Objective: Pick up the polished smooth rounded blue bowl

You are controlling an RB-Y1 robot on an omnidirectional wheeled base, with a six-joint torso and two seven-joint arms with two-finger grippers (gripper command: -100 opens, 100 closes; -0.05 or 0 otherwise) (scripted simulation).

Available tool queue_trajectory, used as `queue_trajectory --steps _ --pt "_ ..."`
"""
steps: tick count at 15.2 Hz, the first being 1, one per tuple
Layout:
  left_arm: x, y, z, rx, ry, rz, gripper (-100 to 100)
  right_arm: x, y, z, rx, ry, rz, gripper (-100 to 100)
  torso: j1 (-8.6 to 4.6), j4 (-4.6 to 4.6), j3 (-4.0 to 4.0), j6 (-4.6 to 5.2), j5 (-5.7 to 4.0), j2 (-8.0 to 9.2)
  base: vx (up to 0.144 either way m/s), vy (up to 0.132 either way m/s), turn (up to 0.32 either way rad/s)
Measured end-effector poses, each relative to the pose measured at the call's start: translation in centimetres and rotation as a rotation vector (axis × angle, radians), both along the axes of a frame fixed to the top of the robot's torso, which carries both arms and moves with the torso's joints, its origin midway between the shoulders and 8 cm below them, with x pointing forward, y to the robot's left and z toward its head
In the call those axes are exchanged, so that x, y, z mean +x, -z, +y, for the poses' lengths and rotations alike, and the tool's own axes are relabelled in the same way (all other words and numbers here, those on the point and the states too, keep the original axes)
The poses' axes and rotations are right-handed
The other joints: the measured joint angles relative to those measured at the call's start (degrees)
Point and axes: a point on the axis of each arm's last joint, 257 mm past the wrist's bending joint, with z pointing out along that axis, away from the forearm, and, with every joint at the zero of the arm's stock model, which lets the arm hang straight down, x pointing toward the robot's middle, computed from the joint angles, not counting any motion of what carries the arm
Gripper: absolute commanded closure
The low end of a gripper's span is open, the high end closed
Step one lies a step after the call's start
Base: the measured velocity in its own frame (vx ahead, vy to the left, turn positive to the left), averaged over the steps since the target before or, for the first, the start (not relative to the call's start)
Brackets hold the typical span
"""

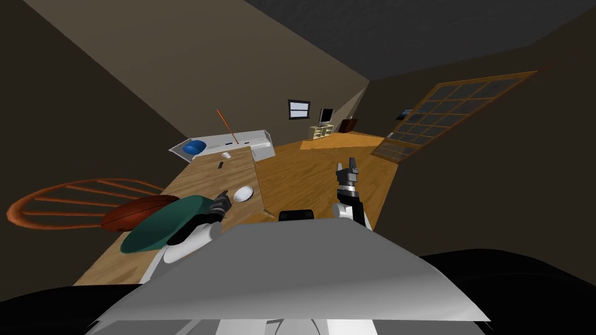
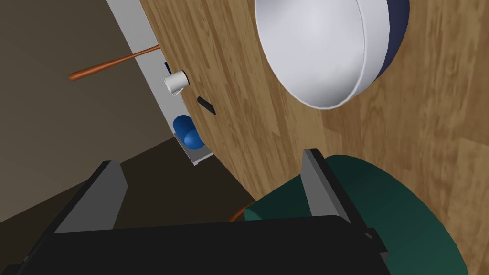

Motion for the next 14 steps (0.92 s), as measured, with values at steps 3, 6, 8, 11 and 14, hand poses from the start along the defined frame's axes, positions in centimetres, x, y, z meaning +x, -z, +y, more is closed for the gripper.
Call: queue_trajectory --steps 3,6,8,11,14 --pt "-1.8 1.5 0.9 -0.032 -0.033 0.058 -100 0.0 0.0 0.0 0.0 0.0 0.0 0 0.01 -0.01 -0.02 -0.01 0.0 -0.04 0.041 0.003 -0.075" --pt "-2.9 2.8 1.5 -0.06 -0.06 0.106 -100 0.0 0.0 0.0 0.0 0.0 0.0 0 0.02 0.0 -0.01 0.02 0.01 -0.03 0.041 0.005 -0.128" --pt "-4.1 3.8 1.9 -0.083 -0.08 0.141 -100 0.0 0.0 0.0 0.0 0.0 0.0 0 0.03 0.0 -0.01 0.02 0.01 -0.03 0.053 0.012 -0.177" --pt "-5.9 5.1 2.4 -0.119 -0.113 0.196 -100 0.0 0.0 0.0 0.0 0.0 0.0 0 0.05 -0.01 -0.02 0.01 0.01 -0.04 0.051 0.017 -0.125" --pt "-8.0 6.2 2.8 -0.158 -0.144 0.252 -100 0.0 0.0 0.0 0.0 0.0 0.0 0 0.06 -0.01 -0.03 0.01 0.01 -0.05 0.048 0.019 -0.129"
